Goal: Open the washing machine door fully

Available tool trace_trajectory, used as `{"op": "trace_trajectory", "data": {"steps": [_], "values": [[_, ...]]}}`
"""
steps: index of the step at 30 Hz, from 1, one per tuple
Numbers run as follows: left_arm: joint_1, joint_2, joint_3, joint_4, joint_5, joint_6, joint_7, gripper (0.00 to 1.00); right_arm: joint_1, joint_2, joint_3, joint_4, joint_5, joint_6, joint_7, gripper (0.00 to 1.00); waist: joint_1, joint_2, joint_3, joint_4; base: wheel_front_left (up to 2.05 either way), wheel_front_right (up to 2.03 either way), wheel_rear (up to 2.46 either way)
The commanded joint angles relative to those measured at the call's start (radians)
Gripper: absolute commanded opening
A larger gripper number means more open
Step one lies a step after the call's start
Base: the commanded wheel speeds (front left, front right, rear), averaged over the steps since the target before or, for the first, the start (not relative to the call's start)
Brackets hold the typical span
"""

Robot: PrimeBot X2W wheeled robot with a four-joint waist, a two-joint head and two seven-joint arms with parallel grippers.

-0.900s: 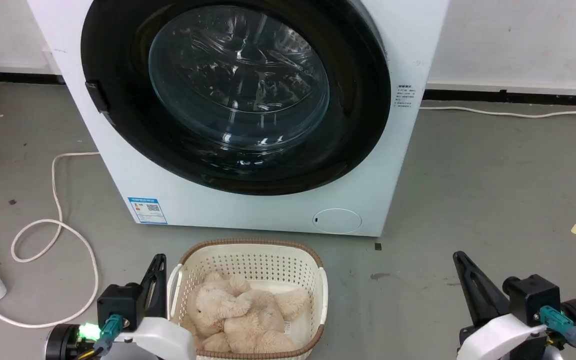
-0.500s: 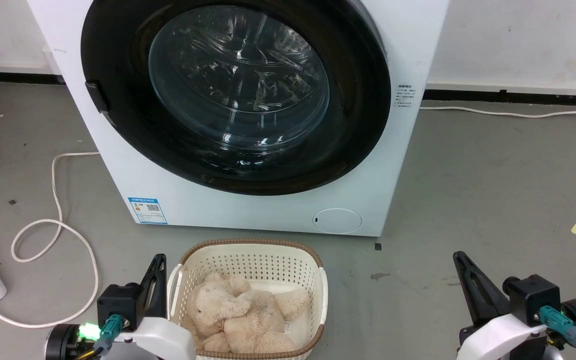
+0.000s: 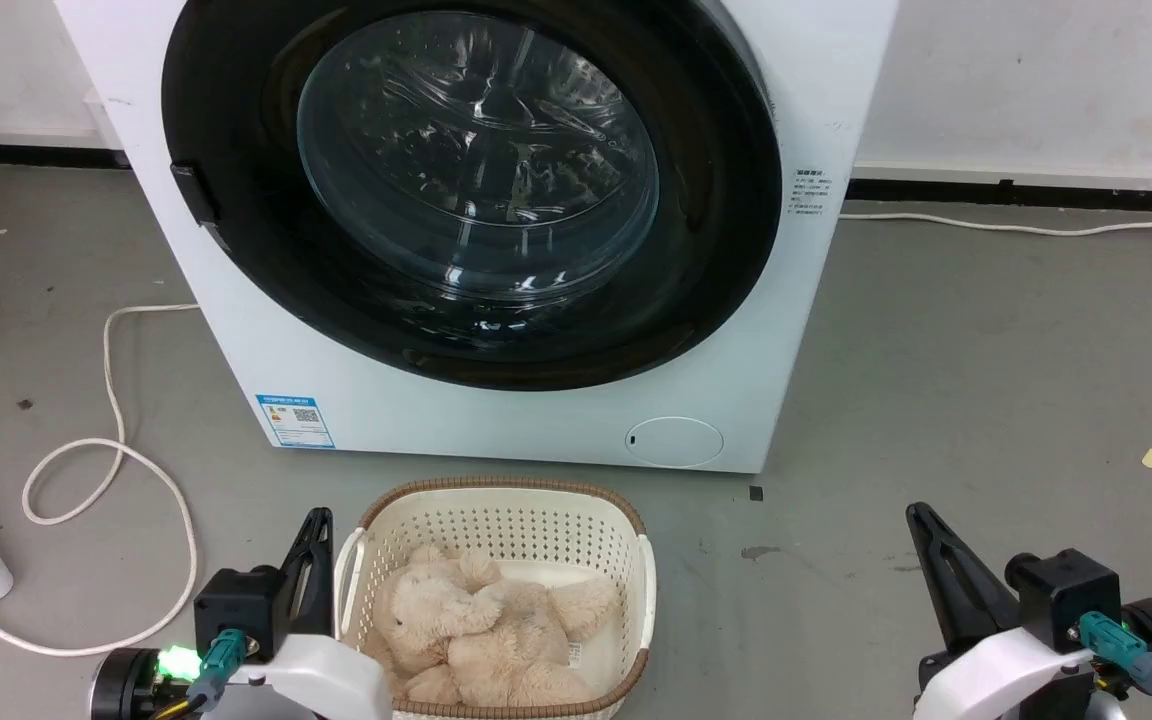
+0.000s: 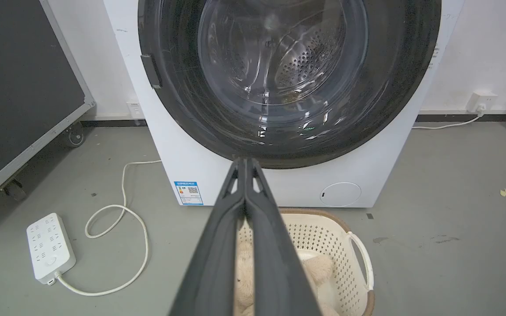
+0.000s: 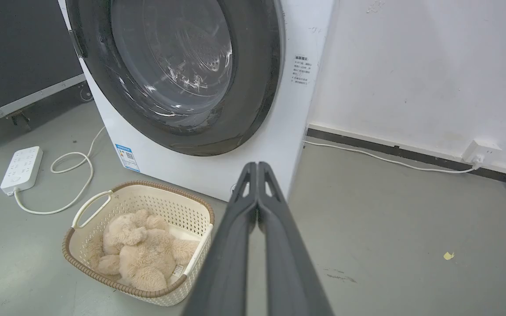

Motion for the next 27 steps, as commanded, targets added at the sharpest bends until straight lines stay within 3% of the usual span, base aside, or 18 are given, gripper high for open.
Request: {"op": "trace_trajectory", "data": {"steps": [1,4,5,27], "values": [[-0.015,0.000,0.000,-0.004,0.003,0.003,0.000,0.00,-0.012,0.005,0.000,-0.004,-0.005,-0.001,0.001,0.00,0.0000,-0.0001,0.000,0.000,0.00,0.00,0.00],[-0.015,0.000,0.000,-0.004,0.003,0.003,0.000,0.00,-0.012,0.005,0.000,-0.004,-0.005,-0.001,0.001,0.00,0.0000,-0.0001,0.000,0.000,0.00,0.00,0.00],[0.000,0.000,-0.001,0.000,0.000,0.000,0.000,1.00,0.000,0.000,0.000,0.000,0.000,0.000,0.000,1.00,0.0000,-0.0001,0.000,0.000,0.00,0.00,0.00],[-0.013,0.000,-0.030,-0.004,-0.006,0.010,-0.036,1.00,-0.009,0.000,-0.008,-0.010,0.026,0.000,-0.036,1.00,0.0000,-0.0001,0.023,0.006,0.00,0.00,0.00]]}}
